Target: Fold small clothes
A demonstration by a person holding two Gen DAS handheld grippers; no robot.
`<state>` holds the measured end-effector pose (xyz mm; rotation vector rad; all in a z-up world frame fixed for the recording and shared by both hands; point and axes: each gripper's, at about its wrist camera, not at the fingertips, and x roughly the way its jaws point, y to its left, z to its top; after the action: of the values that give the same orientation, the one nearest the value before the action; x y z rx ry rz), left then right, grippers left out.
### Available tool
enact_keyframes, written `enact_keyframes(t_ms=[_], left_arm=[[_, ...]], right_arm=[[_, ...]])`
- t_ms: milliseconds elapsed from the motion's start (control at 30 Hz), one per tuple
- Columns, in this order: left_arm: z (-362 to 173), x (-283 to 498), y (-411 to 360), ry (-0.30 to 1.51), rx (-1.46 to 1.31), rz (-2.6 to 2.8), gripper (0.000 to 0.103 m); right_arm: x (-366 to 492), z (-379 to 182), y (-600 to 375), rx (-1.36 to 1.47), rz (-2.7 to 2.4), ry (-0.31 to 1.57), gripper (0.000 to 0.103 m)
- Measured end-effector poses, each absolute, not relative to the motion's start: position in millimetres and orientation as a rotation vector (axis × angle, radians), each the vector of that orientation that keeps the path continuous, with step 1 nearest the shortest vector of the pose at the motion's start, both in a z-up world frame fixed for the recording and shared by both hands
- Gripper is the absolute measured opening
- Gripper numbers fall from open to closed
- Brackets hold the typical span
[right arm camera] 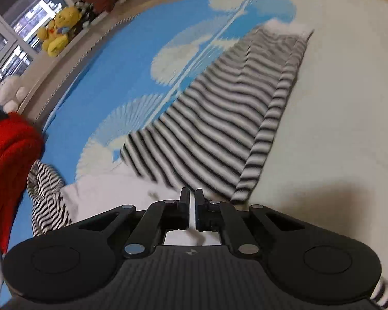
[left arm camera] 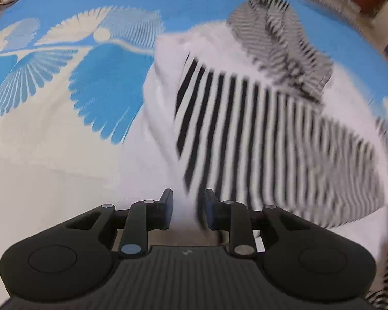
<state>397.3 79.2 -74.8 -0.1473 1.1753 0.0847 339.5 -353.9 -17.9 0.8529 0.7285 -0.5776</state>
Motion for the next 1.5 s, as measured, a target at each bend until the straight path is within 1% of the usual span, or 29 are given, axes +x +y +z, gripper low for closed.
enact_keyframes(t_ms=[33, 100, 133, 167, 200, 233, 333, 367, 467, 567, 667, 733, 833, 967, 1100, 1333, 1500], left_arm=[[-76.9, 397.0, 78.7, 1.179, -0.142, 0.088, 0.029], [-72.3, 395.8, 76.8, 1.162, -0.141, 0.086, 0.029], [-67.8, 394.8, 74.2, 1.145, -0.143, 0.073, 0.029], [-63.9, 393.9, 70.6, 1.129, -0.143, 0.057, 0.029], [-61.0, 393.2, 66.0, 1.116, -0.142, 0.04, 0.029], [-61.0, 393.8, 60.8, 1.113, -0.139, 0.025, 0.029], [-76.2, 395.0, 50.7, 1.172, -0.125, 0.016, 0.029], [-80.5, 395.0, 49.0, 1.185, -0.123, 0.02, 0.029], [-72.4, 393.7, 43.3, 1.155, -0.1, 0.026, 0.029], [-65.0, 389.5, 32.3, 1.104, -0.099, -0.028, 0.031], [-86.3, 392.1, 24.1, 1.193, -0.083, -0.016, 0.031], [-84.1, 391.5, 17.9, 1.181, -0.054, -0.004, 0.031], [-66.9, 390.7, 8.0, 1.127, -0.042, -0.029, 0.033], [-57.2, 386.2, -9.8, 1.098, -0.024, -0.076, 0.034], [-56.7, 381.0, -28.1, 1.078, 0.025, -0.081, 0.034], [-54.8, 383.5, -26.5, 1.07, -0.004, -0.088, 0.034], [-54.2, 382.4, -26.2, 1.072, -0.006, -0.088, 0.034]], right_arm=[[339.4, -14.8, -352.9, 0.85, -0.557, 0.713, 0.006], [345.0, -10.9, -345.5, 0.848, -0.446, 0.711, 0.012], [347.9, -12.0, -342.0, 0.865, -0.377, 0.722, 0.026], [353.7, -17.0, -337.4, 0.888, -0.3, 0.757, 0.036], [358.0, -22.6, -333.6, 0.897, -0.253, 0.8, 0.039], [362.5, -30.1, -329.8, 0.894, -0.225, 0.861, 0.041], [367.3, -58.8, -327.3, 0.837, -0.295, 1.069, 0.04], [364.6, -63.3, -329.8, 0.853, -0.303, 1.076, 0.04], [364.8, -55.5, -333.6, 0.838, -0.295, 1.058, 0.042], [360.5, -41.3, -335.1, 0.804, -0.261, 0.984, 0.044], [360.2, -43.9, -338.8, 0.792, -0.254, 1.003, 0.045], [357.3, -44.2, -344.1, 0.792, -0.29, 1.026, 0.045], [352.2, -38.2, -355.0, 0.796, -0.308, 1.0, 0.045], [342.4, -22.7, -385.0, 0.771, -0.33, 0.93, 0.045], [331.6, -18.7, -427.9, 0.775, -0.395, 0.888, 0.045], [304.2, -26.9, -509.5, 0.881, -0.518, 0.774, 0.045], [288.3, -43.6, -545.6, 0.993, -0.592, 0.711, 0.047]])
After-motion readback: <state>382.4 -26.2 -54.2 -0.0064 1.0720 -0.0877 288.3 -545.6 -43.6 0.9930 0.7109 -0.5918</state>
